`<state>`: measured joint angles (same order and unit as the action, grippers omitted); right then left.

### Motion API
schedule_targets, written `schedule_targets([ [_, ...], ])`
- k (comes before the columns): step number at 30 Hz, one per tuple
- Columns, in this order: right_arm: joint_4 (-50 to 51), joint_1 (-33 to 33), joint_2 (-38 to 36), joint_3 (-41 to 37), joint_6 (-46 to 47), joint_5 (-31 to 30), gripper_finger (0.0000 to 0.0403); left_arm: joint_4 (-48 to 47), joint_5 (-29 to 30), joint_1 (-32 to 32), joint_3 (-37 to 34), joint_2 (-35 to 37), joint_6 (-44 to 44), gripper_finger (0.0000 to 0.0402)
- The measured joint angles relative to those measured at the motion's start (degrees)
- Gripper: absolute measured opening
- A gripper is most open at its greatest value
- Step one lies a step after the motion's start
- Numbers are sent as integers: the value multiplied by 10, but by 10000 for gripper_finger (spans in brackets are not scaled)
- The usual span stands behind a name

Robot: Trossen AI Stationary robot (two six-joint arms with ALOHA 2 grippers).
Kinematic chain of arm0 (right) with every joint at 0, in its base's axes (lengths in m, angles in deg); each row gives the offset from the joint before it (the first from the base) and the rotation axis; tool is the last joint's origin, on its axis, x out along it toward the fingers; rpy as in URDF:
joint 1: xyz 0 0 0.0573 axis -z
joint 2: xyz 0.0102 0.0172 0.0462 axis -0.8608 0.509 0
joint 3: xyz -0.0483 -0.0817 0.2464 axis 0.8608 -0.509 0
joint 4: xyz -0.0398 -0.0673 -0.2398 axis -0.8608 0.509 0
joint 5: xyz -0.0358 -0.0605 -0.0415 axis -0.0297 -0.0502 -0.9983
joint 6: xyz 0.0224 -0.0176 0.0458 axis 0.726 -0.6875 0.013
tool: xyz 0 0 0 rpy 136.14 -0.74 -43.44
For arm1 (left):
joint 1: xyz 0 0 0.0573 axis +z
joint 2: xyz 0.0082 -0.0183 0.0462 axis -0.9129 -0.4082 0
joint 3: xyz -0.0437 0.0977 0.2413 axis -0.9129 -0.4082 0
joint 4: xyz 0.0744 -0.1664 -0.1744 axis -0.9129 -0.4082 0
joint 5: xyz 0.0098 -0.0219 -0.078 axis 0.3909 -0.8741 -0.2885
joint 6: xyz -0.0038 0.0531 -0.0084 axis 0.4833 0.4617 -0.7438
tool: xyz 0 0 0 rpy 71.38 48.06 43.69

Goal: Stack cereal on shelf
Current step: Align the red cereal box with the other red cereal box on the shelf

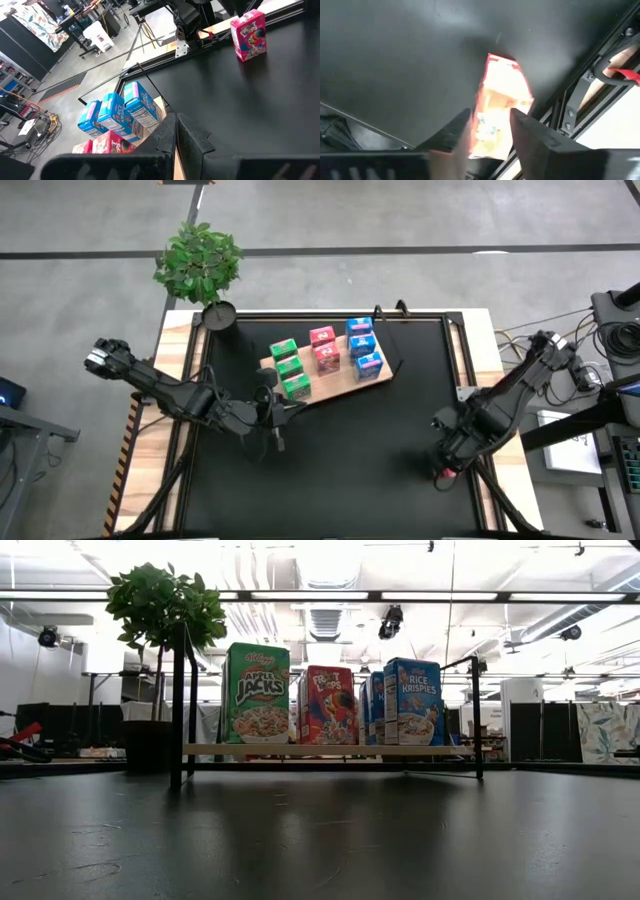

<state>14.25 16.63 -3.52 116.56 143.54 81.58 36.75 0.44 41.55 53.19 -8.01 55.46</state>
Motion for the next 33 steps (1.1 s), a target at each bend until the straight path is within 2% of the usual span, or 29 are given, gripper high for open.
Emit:
schedule_targets([
  [9,2,0,2,-20,8,24,263,0,0,0,0,0,0,0],
  [15,2,-1,34,-25,11,35,304,-1,0,0,0,0,0,0],
  [22,-2,-1,68,-26,5,35,288,-4,0,0,0,0,0,0],
  [33,-7,-1,75,-26,-1,35,200,-4,0,0,0,0,-4,0],
])
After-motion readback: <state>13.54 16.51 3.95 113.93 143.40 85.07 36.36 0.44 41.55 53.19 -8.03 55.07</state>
